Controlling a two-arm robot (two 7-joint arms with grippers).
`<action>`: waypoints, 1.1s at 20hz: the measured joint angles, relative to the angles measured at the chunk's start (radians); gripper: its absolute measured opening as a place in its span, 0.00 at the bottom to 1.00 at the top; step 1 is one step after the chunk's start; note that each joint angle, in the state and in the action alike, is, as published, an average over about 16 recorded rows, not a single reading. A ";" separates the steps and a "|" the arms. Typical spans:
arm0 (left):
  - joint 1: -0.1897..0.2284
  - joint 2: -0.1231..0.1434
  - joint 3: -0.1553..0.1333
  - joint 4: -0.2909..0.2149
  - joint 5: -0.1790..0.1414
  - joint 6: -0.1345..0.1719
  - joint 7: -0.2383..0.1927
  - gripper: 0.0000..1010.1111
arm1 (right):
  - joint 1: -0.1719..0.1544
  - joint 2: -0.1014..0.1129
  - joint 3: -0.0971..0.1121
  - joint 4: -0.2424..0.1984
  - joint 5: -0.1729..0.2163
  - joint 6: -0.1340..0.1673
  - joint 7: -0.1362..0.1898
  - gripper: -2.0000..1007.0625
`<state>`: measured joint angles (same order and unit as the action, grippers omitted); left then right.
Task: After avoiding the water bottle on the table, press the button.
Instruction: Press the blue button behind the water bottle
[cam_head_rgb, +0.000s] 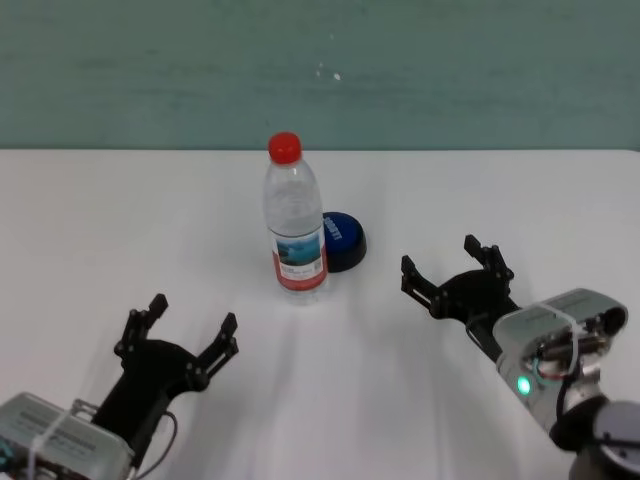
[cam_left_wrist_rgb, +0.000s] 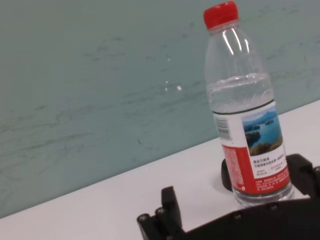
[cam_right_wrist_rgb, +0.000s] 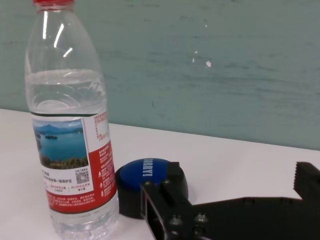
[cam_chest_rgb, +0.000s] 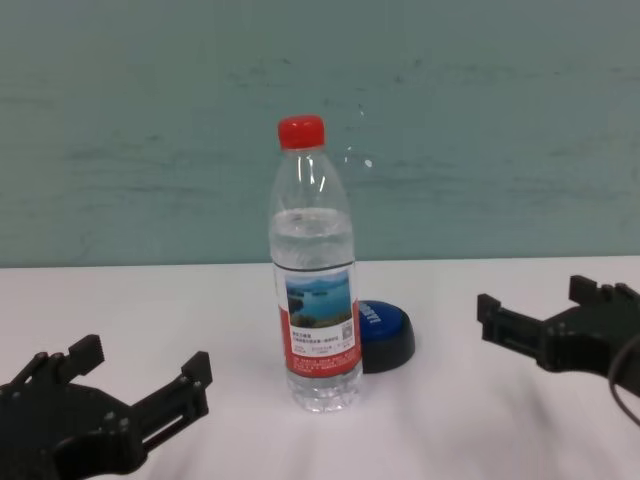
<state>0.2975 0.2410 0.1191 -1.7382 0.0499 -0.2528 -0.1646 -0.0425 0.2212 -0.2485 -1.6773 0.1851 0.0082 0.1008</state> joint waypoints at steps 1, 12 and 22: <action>0.000 0.000 0.000 0.000 0.000 0.000 0.000 0.99 | 0.002 0.008 0.002 -0.004 0.005 0.006 0.021 1.00; 0.000 0.000 0.000 0.000 0.000 0.000 0.000 0.99 | 0.010 0.115 0.004 -0.064 0.102 0.057 0.236 1.00; 0.000 0.000 0.000 0.000 0.000 0.000 0.000 0.99 | -0.084 0.187 0.005 -0.177 0.155 0.069 0.252 1.00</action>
<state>0.2975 0.2410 0.1191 -1.7382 0.0499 -0.2527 -0.1645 -0.1262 0.4080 -0.2437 -1.8542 0.3396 0.0768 0.3527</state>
